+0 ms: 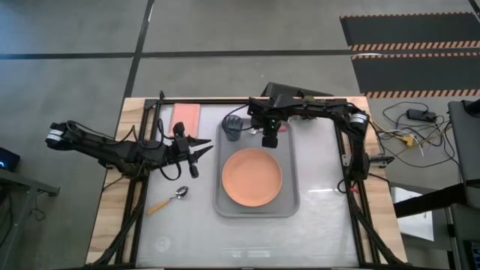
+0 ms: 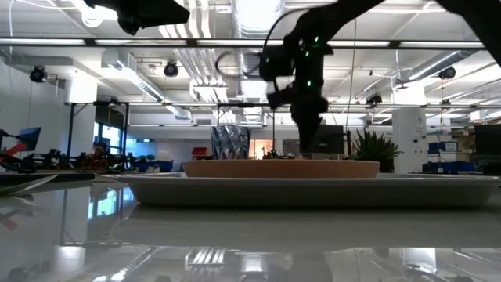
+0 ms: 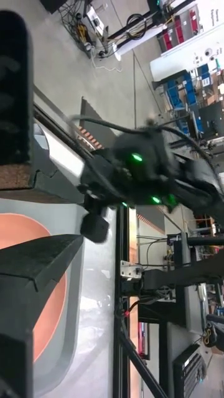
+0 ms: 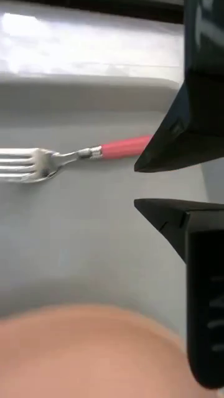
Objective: Pick and place plate/cup/fork/spoon on tray
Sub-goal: Put the orange spoon on the gray tray to the bottom of the pink fork
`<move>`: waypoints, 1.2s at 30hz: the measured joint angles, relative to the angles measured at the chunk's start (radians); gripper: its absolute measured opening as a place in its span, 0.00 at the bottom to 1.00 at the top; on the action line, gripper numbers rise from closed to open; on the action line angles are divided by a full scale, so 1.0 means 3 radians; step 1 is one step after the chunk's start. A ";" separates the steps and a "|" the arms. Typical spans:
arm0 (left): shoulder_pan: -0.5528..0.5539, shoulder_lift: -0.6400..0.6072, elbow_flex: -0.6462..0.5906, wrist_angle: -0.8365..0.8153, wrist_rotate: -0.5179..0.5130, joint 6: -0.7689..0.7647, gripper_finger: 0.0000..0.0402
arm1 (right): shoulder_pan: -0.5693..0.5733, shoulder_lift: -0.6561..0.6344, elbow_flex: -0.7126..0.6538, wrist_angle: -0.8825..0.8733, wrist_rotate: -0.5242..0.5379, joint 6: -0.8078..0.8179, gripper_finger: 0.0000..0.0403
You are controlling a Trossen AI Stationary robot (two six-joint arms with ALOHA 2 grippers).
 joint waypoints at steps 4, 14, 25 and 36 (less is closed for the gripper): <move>0.0000 0.0001 0.0000 -0.0132 -0.0001 -0.0022 0.18 | 0.0196 -0.0340 -0.0163 0.0158 0.0003 0.0278 0.13; -0.0001 -0.0006 0.0006 -0.0918 0.0091 -0.1002 0.18 | 0.0933 -0.1354 -0.1264 0.1716 0.0037 0.0804 0.08; -0.0065 0.0288 0.0089 -0.2439 0.1025 -0.3226 0.18 | 0.1646 -0.2343 -0.2660 0.3522 0.0790 0.0460 0.08; -0.0511 0.0944 0.0434 -0.3401 0.2313 -0.4247 0.05 | 0.1708 -0.2708 -0.3108 0.3618 0.0875 0.0619 0.08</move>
